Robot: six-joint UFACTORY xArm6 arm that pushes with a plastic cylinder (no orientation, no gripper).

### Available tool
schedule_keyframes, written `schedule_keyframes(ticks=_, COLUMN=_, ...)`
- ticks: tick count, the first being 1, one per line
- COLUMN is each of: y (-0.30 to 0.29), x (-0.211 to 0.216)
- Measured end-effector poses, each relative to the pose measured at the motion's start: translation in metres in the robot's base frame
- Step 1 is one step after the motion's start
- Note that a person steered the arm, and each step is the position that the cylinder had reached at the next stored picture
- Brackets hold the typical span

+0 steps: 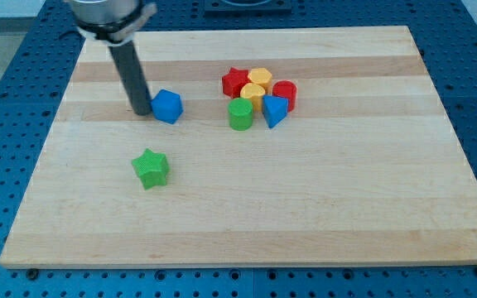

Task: Move the green star towards the center left

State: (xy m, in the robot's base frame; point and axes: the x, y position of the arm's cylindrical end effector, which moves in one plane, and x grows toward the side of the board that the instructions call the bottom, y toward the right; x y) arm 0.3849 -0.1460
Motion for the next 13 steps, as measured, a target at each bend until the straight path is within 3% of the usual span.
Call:
schedule_keyframes(ticks=2, y=0.068, x=0.000)
schedule_keyframes(ticks=3, y=0.063, x=0.001)
schedule_keyframes(ticks=6, y=0.009, x=0.052)
schedule_keyframes(ticks=7, y=-0.064, x=0.054)
schedule_keyframes(ticks=8, y=-0.106, x=0.088)
schedule_keyframes(ticks=9, y=-0.103, x=0.137)
schedule_keyframes(ticks=10, y=-0.065, x=0.178)
schedule_keyframes(ticks=11, y=-0.023, x=0.183)
schedule_keyframes(ticks=13, y=-0.016, x=0.102)
